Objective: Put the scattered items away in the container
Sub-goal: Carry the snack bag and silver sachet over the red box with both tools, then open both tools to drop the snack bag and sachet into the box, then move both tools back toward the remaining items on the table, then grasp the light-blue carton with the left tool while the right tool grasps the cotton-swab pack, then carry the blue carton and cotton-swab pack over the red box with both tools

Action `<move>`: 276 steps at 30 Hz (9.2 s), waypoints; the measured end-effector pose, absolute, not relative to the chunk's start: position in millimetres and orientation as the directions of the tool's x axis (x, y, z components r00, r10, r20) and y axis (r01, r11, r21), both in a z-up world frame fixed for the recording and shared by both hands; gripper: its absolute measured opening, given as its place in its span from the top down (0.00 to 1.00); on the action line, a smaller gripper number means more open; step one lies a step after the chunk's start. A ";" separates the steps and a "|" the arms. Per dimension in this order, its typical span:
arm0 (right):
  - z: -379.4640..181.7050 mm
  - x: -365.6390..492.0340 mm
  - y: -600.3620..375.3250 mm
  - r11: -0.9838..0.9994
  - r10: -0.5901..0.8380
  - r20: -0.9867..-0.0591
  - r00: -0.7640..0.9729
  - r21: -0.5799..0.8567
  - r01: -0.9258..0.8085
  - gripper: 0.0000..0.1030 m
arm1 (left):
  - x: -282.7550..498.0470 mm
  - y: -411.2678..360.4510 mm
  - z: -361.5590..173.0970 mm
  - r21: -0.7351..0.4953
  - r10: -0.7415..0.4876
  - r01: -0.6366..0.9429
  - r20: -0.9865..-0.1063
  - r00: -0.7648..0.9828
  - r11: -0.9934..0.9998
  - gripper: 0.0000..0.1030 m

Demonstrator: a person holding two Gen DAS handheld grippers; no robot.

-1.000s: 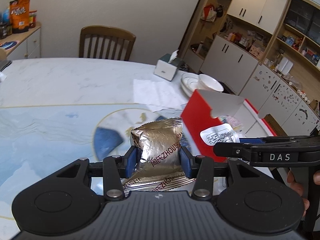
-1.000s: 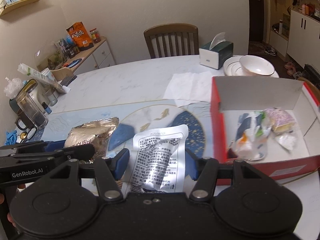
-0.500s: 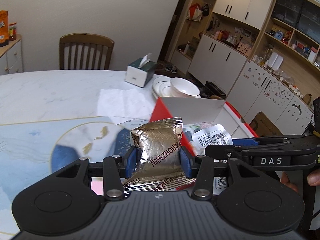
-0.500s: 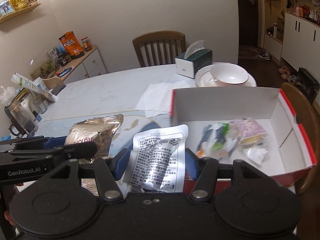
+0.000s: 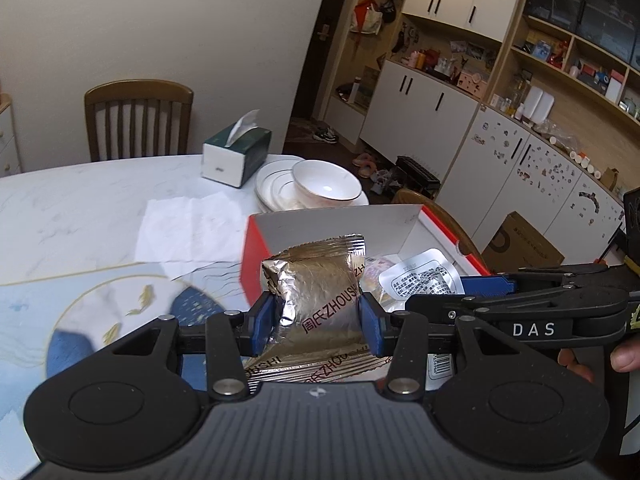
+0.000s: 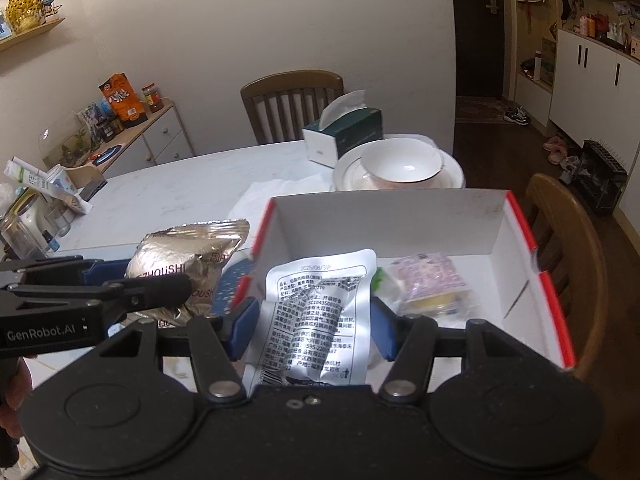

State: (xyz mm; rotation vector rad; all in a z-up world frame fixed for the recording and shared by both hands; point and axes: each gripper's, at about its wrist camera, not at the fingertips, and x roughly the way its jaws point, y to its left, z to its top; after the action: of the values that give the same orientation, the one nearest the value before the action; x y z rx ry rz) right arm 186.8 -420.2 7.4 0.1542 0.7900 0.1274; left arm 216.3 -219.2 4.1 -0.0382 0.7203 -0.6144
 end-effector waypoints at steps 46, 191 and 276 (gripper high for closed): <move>-65.3 254.1 -508.0 0.997 0.043 -0.777 0.628 0.076 0.026 0.44 | 292.8 -348.2 -60.8 -0.098 -0.480 0.625 -0.735 0.479 0.774 0.57; -99.4 149.6 -162.4 0.987 0.115 -0.731 0.672 0.007 -0.161 0.04 | 237.7 -22.9 -110.5 -0.087 -0.456 0.585 -0.720 0.523 0.807 0.02; -14.6 135.0 -312.9 0.997 0.050 -0.670 0.741 0.074 0.000 0.31 | 193.8 -127.7 -18.6 -0.196 -0.577 0.633 -0.662 0.478 0.749 0.72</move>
State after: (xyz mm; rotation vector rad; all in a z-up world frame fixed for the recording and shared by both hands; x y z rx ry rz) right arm 135.0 -312.9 -14.6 0.0708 0.7359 0.0278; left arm 193.8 -127.7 -18.6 0.0788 0.7769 -0.7394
